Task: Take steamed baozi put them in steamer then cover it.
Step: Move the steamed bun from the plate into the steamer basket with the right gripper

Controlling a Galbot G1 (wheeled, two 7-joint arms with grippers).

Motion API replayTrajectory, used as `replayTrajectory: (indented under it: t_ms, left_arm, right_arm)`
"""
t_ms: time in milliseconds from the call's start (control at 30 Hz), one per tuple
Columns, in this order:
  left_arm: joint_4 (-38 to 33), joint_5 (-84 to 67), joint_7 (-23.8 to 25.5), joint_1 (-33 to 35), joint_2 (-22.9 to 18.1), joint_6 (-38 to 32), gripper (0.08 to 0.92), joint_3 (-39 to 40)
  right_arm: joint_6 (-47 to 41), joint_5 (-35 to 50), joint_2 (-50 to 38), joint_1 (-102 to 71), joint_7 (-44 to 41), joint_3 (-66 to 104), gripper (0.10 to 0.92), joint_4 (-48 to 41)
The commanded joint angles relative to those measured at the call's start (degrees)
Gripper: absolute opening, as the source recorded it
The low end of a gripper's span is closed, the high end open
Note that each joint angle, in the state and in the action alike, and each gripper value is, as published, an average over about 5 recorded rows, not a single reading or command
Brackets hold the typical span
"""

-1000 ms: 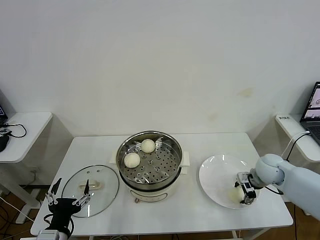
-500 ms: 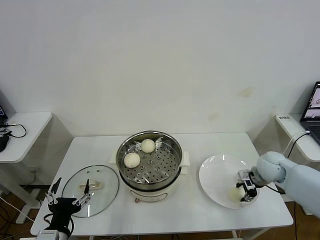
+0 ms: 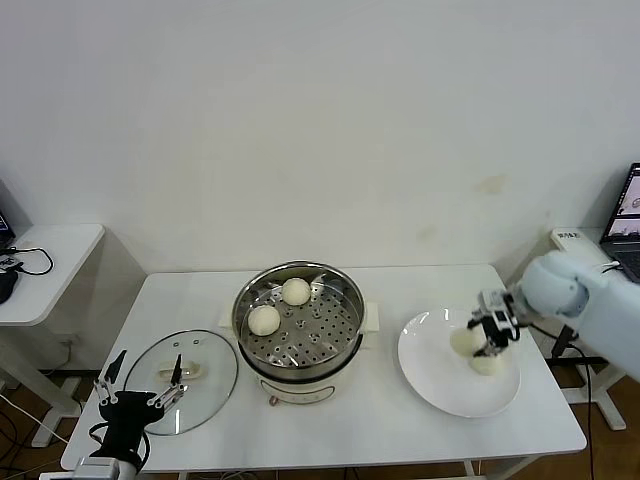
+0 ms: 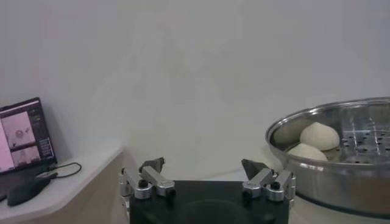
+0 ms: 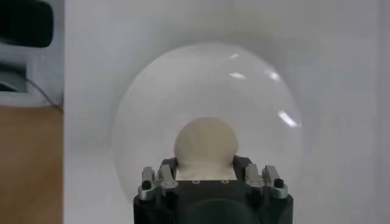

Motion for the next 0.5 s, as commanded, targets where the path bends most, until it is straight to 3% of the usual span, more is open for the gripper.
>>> replayTrajectory:
  t_ms: [33, 500]
  left_arm:
    - [0.1, -0.1, 0.0, 0.0, 0.3, 0.0, 0.823, -0.2]
    - [0.3, -0.4, 0.0, 0.5, -0.5, -0.1, 0.823, -1.8]
  right_arm:
    - [-0.6, 8.3, 6.7, 22.6, 0.4, -9.3, 0.578, -1.4]
    - [-0.4, 13.5, 27.9, 28.6, 4.6, -15.5, 0.585, -6.4]
